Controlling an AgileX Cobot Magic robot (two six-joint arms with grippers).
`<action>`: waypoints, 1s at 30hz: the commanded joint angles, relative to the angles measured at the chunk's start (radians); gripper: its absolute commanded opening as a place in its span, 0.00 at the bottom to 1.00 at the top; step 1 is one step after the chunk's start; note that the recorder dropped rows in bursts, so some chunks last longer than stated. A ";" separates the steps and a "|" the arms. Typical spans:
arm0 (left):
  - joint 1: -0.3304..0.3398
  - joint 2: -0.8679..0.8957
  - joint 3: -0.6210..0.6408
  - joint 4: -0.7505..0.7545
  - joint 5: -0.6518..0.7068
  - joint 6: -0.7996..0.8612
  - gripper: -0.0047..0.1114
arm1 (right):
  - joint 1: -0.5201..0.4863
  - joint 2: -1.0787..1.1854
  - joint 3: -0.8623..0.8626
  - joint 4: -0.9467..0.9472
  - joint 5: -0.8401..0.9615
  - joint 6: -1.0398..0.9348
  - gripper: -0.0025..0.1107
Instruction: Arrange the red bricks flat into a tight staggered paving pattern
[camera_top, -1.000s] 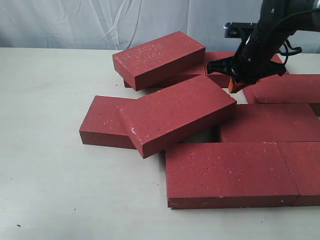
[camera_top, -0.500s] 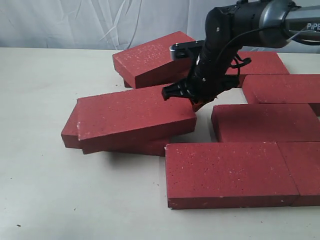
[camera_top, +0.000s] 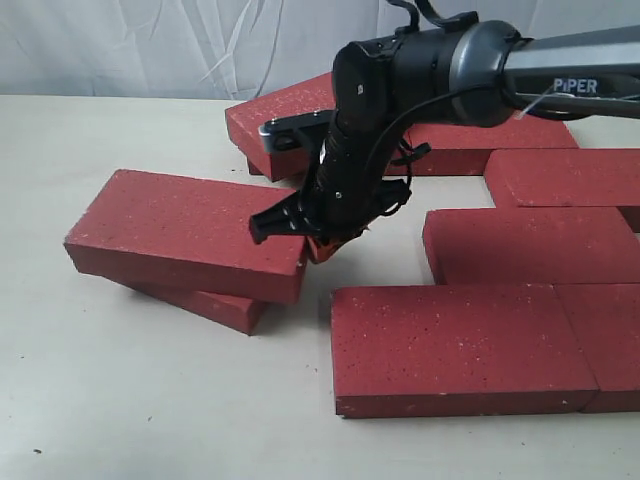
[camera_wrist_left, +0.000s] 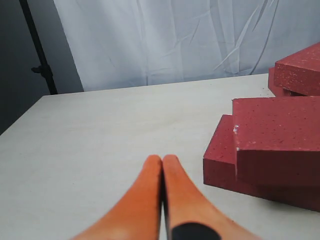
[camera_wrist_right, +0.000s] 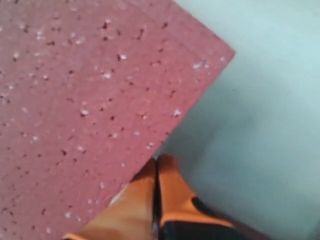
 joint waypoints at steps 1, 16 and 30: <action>-0.001 -0.004 0.001 0.000 -0.009 -0.005 0.04 | 0.046 -0.013 -0.002 0.052 -0.026 -0.030 0.02; -0.001 -0.004 0.001 0.000 -0.007 -0.005 0.04 | 0.082 -0.132 -0.002 0.071 -0.057 -0.038 0.02; -0.001 -0.004 0.001 0.000 -0.007 -0.005 0.04 | -0.114 -0.176 -0.002 0.065 0.070 -0.057 0.02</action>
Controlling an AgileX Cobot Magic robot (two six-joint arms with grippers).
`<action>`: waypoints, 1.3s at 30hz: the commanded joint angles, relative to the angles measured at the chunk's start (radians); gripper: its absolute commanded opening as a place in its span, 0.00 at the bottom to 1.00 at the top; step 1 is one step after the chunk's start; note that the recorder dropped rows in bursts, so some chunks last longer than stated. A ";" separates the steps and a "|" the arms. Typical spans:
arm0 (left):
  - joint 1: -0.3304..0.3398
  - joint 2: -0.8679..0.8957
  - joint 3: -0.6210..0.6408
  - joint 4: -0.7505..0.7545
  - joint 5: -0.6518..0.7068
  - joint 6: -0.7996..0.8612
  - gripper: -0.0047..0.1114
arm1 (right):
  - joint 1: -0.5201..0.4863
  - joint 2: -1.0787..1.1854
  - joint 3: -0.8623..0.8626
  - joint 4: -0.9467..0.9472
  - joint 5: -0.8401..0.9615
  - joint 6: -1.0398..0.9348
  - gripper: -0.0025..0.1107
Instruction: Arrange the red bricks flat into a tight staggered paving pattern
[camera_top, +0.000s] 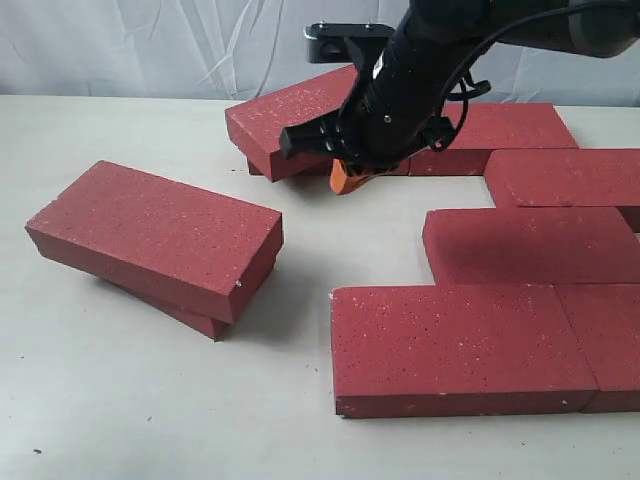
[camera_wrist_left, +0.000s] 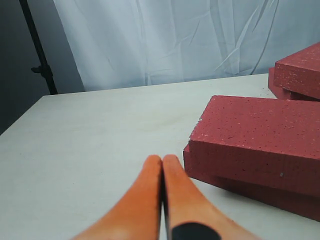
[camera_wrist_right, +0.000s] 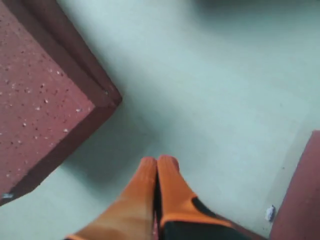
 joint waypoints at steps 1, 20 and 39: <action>-0.001 -0.004 0.001 0.000 -0.007 -0.005 0.04 | -0.005 -0.009 -0.002 0.020 0.064 -0.037 0.02; -0.001 -0.004 0.001 0.000 -0.007 -0.005 0.04 | 0.179 -0.195 0.267 0.214 -0.146 -0.129 0.02; -0.001 -0.004 0.001 0.000 -0.007 -0.005 0.04 | 0.386 0.019 0.277 0.403 -0.402 -0.151 0.02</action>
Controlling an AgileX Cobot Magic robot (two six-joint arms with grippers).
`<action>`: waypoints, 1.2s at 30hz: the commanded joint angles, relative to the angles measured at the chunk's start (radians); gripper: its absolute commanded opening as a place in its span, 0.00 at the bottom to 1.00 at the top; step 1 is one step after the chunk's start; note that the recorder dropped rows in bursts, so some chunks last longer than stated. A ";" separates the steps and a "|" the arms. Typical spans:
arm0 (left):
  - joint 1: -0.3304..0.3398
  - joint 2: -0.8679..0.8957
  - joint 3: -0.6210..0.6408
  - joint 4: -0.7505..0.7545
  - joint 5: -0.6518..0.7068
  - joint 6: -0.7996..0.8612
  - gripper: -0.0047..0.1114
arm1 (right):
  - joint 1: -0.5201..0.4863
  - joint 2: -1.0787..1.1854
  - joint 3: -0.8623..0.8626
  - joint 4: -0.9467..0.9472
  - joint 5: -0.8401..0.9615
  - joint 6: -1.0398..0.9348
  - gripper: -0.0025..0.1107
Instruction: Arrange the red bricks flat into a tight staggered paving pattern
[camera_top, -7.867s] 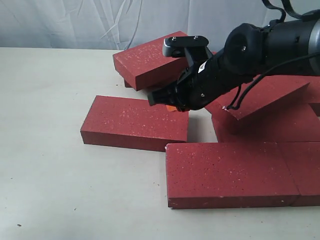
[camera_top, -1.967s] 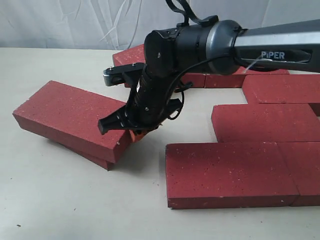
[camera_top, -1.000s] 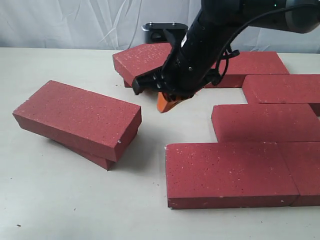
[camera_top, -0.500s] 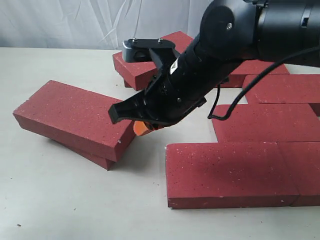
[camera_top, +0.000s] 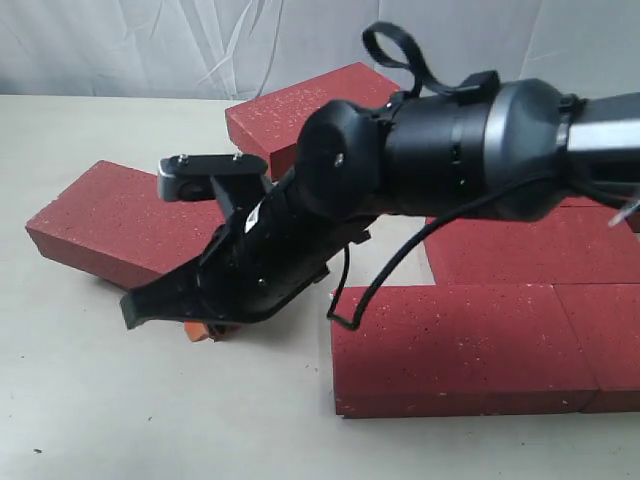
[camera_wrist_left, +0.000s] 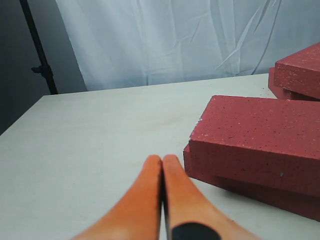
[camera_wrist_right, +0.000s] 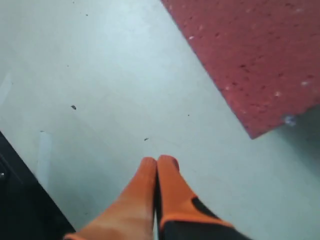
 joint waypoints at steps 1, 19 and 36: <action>-0.001 -0.004 0.001 0.000 -0.007 -0.005 0.04 | 0.028 0.064 0.005 0.037 -0.108 -0.021 0.02; -0.001 -0.004 0.001 0.000 -0.007 -0.005 0.04 | -0.196 0.072 0.005 0.014 -0.286 0.082 0.02; -0.001 -0.004 0.001 0.000 -0.008 -0.005 0.04 | -0.079 0.166 0.005 -0.064 -0.380 0.000 0.02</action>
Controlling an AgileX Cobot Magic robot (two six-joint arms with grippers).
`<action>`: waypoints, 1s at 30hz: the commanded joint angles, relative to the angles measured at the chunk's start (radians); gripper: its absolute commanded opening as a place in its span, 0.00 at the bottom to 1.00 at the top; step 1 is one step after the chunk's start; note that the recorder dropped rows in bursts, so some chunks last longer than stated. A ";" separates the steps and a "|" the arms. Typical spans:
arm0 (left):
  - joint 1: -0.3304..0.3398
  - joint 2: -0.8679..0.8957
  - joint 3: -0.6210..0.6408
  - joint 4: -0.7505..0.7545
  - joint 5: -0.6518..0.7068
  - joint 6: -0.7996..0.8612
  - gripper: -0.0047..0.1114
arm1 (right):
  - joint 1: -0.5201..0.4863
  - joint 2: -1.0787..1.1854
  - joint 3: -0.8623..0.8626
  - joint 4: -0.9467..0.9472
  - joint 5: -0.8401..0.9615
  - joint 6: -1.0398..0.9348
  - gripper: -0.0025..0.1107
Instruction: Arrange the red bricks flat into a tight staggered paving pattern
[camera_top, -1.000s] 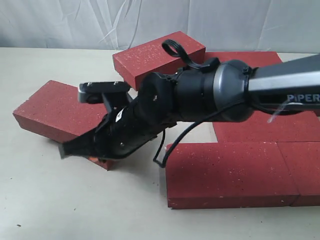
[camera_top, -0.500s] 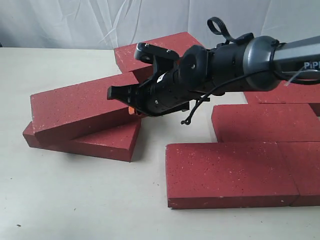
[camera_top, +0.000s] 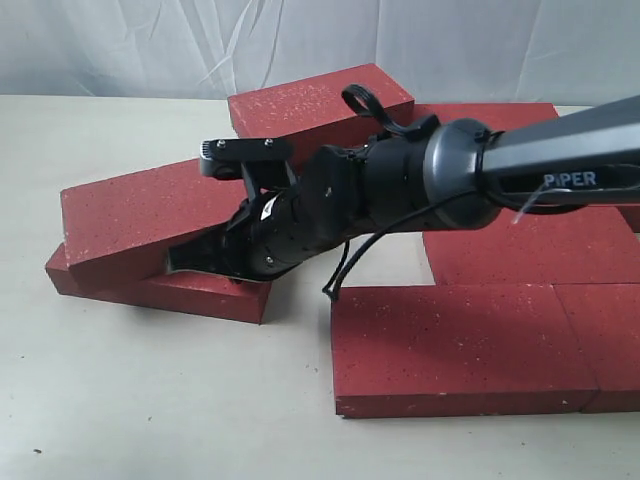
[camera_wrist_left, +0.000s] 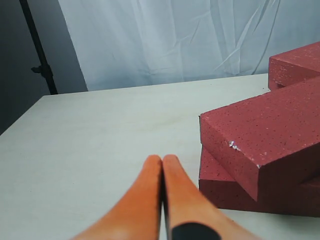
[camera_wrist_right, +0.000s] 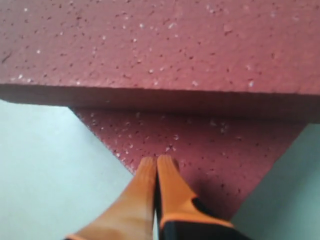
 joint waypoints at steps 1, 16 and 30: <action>-0.001 -0.004 0.001 0.000 -0.008 -0.005 0.04 | -0.002 0.026 0.005 -0.013 -0.022 -0.007 0.02; -0.001 -0.004 0.001 0.000 -0.008 -0.005 0.04 | -0.002 -0.083 0.005 -0.026 0.481 -0.011 0.02; -0.001 -0.004 0.001 0.000 -0.008 -0.005 0.04 | -0.001 -0.087 0.005 0.056 0.264 -0.022 0.02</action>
